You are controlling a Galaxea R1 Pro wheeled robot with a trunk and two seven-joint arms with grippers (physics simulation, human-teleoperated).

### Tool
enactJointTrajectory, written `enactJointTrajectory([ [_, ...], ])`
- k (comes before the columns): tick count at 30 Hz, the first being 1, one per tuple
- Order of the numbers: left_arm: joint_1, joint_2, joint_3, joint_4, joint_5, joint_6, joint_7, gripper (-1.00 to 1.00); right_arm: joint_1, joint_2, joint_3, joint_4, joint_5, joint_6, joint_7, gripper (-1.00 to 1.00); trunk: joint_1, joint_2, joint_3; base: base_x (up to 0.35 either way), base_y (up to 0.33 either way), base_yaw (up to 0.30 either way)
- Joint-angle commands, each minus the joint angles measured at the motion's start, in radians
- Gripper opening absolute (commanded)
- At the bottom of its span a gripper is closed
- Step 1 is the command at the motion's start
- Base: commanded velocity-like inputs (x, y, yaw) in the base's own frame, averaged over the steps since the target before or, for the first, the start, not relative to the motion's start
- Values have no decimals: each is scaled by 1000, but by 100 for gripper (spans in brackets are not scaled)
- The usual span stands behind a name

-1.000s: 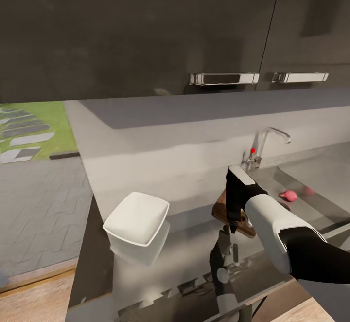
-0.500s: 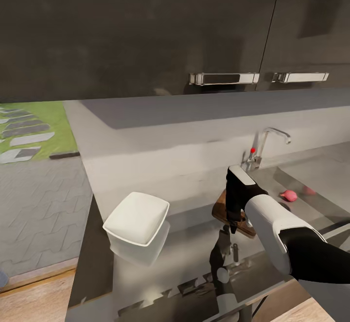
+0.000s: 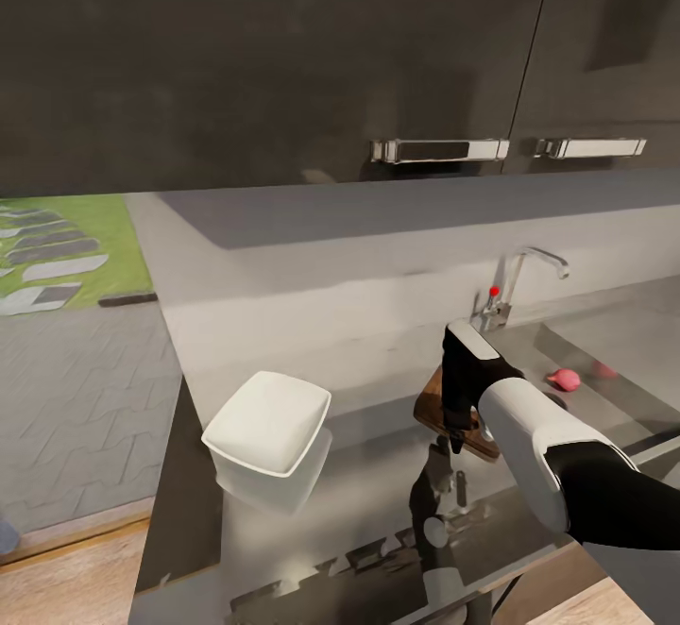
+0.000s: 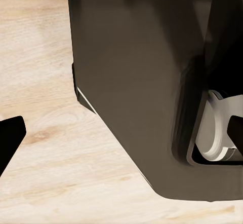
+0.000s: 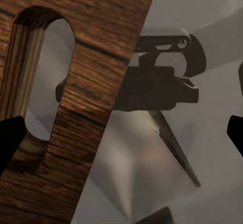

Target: In the kitchen, take the Vidalia onion out of the sink, dice it on the chopping board with the paring knife, put the diced onion into the bowl on the countertop, then place both the paring knife and the chopping board into the sink.

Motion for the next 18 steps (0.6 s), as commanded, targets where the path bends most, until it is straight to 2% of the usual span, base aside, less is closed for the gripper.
enactJointTrajectory([
  [1,1,0,0,-2,1,-1,0,100,-1,-1,9,-1,-7,-6,-1,100,0,-1,-1,0,0,6],
  [18,1,0,0,-2,1,-1,0,100,-1,-1,9,0,-6,-7,-9,100,0,-1,-5,0,0,8],
])
